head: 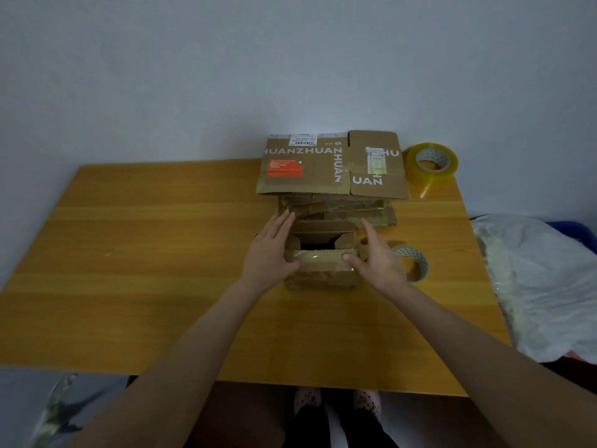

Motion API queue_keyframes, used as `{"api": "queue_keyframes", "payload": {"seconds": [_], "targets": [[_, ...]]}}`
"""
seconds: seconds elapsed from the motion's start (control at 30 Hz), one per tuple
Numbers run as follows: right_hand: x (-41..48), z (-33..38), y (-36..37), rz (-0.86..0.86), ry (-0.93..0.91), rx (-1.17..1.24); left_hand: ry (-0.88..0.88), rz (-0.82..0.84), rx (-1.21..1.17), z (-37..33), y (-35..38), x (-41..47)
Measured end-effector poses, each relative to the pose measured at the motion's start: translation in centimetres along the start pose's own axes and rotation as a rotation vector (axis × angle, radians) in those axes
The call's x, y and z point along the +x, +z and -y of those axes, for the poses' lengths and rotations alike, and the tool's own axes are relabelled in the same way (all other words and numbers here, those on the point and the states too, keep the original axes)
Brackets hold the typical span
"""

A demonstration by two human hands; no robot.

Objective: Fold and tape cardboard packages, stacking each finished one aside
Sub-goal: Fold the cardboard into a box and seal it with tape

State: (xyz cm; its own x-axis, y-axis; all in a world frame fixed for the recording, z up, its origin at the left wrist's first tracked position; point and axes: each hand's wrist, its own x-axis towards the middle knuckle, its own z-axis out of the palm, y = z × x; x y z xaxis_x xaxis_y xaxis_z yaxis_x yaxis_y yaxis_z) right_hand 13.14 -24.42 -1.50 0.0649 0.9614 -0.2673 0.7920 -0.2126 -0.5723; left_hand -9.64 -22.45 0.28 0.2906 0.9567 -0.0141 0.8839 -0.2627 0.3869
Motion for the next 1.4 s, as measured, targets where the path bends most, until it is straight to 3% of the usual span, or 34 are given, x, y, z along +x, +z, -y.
{"api": "queue_keyframes", "payload": {"seconds": [0.3,0.5,0.67,0.83,0.97,1.07,1.2,1.4], "targets": [[0.5,-0.2,-0.1,0.044,-0.103,-0.206,0.053,0.152,0.226,0.1,1.8,-1.4],[0.5,-0.1,-1.0,0.196,-0.122,-0.285,0.048,0.164,0.201,-0.2,2.3,-1.2],[0.8,0.0,-0.7,0.177,-0.151,-0.331,0.053,0.127,0.102,-0.3,2.6,-1.3],[1.1,-0.1,0.2,0.216,-0.178,-0.378,0.171,0.170,0.073,-0.2,4.0,-3.0],[1.0,-0.5,0.6,0.186,-0.207,-0.388,0.239,0.054,0.068,0.8,3.9,-2.9],[1.1,-0.5,0.1,0.178,-0.225,-0.344,0.159,0.058,0.166,0.1,2.6,-1.6],[0.8,0.1,0.1,0.162,-0.224,-0.330,0.102,0.232,0.340,-0.8,2.2,-0.1],[-0.1,0.9,1.8,0.151,-0.212,-0.295,0.063,0.229,0.339,-0.2,2.1,-0.8]]}}
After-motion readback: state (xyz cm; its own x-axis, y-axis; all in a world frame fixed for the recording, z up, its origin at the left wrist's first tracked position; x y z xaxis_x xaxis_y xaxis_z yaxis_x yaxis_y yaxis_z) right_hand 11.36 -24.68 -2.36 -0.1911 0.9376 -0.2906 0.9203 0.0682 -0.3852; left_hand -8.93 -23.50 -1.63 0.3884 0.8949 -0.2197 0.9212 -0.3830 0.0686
